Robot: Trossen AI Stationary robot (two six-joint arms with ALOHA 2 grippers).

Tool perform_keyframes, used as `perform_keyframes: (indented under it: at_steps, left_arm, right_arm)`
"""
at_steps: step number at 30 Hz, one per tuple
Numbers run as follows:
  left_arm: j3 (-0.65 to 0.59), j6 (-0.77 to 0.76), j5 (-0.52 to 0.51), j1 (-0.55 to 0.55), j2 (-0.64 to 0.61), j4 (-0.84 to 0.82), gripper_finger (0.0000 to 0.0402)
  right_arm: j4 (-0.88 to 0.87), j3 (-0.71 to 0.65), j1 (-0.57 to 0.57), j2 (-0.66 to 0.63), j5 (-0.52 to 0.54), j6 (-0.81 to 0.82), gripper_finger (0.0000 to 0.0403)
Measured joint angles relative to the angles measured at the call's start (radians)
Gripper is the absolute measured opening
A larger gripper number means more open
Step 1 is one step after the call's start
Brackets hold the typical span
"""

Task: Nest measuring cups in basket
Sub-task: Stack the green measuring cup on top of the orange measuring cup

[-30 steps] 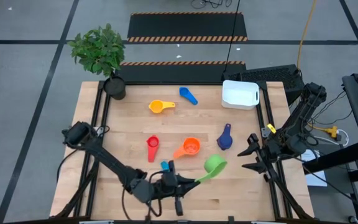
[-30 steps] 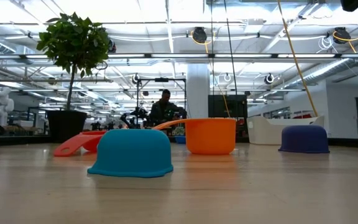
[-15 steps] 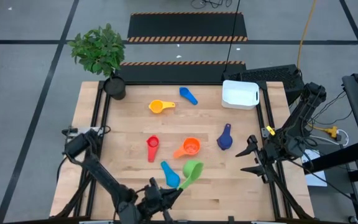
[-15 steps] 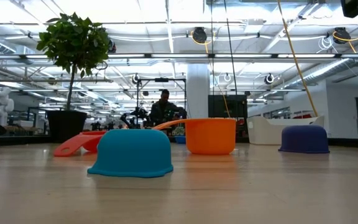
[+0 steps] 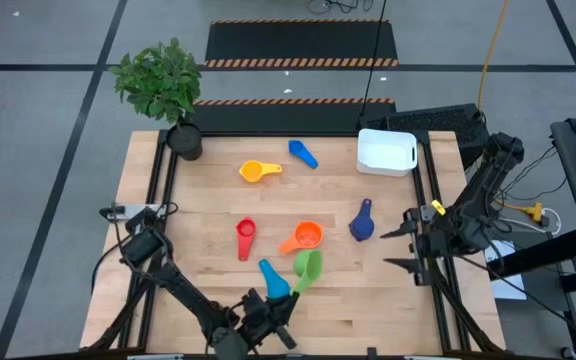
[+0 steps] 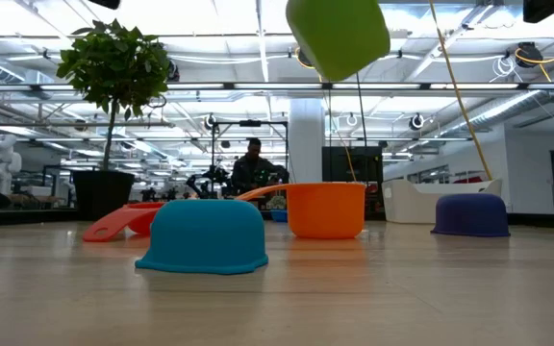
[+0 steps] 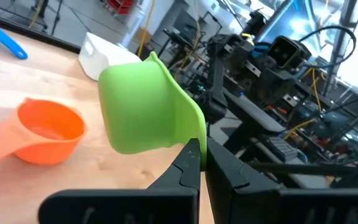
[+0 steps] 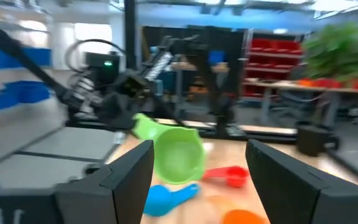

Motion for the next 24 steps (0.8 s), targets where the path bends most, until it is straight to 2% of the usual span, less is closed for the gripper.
perform_keyframes:
  at_steps: [4,11,15,24]
  left_arm:
    - [0.000,-0.027,0.000,0.008,0.000,-0.010,0.0009]
    - [0.029,-0.106,-0.030,0.008,0.041,-0.039,0.0009]
    - [0.126,-0.101,-0.089,0.013,0.113,-0.040,0.0009]
    - [0.339,-0.079,-0.129,0.049,0.227,-0.115,0.0010]
  right_arm:
    - [-0.001,0.000,0.000,-0.013,0.030,-0.076,0.0249]
    - [-0.056,0.000,0.017,-0.012,-0.028,-0.081,0.0249]
    - [-0.095,0.000,0.040,-0.011,-0.028,-0.079,0.0249]
    - [-0.125,0.000,0.065,-0.012,-0.025,-0.149,0.0249]
